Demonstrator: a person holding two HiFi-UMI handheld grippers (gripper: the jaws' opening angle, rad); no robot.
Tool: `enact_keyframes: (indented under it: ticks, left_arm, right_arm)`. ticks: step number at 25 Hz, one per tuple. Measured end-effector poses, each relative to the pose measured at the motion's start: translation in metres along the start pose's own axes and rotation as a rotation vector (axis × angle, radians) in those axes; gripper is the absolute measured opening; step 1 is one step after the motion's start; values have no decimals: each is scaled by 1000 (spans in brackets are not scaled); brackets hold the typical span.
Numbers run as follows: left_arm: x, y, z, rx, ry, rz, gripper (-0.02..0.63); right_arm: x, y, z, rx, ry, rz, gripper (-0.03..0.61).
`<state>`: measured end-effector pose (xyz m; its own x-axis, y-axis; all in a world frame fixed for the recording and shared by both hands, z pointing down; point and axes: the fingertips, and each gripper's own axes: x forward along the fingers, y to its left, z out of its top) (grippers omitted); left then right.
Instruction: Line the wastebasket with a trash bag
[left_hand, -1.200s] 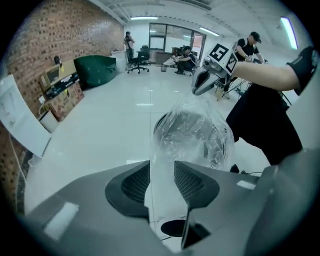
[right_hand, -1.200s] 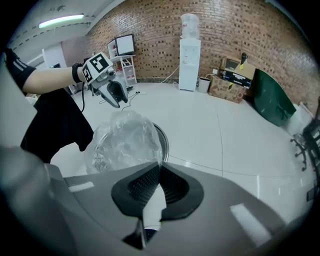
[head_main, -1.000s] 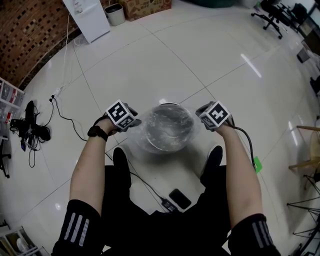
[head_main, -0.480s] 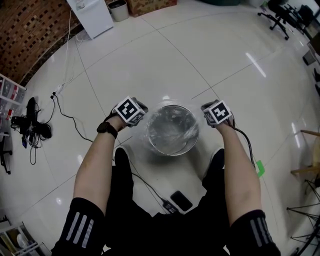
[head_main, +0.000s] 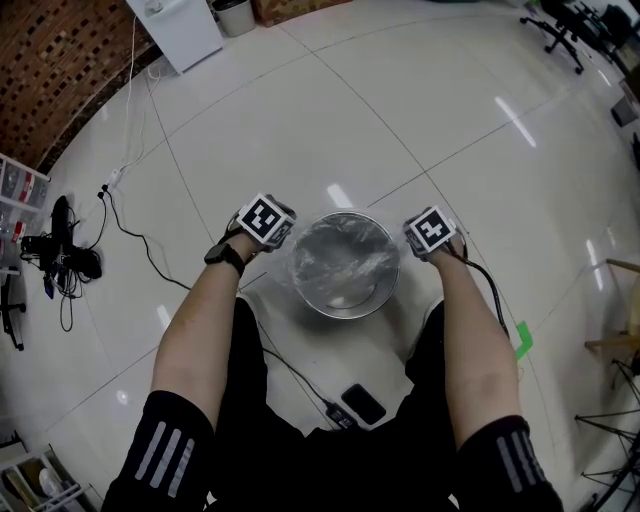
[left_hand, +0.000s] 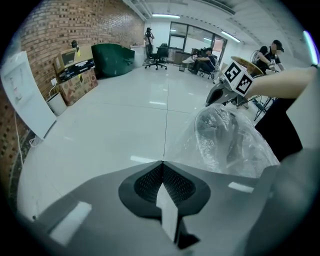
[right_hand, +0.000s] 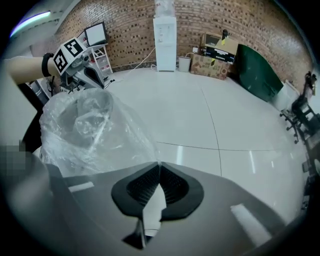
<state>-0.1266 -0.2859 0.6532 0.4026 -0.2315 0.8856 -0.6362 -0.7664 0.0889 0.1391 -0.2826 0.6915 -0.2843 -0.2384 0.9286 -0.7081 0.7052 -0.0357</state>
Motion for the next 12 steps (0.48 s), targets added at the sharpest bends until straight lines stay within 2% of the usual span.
enact_keyframes:
  ticks: [8,12]
  left_arm:
    - [36,-18,-33,-33,118,-82,-3]
    - [40,-29,-43,-44,147,-124,43]
  right_arm:
    - [25,32,-33,-11,110,129,6]
    - [27,44,-44,8,140,169,7]
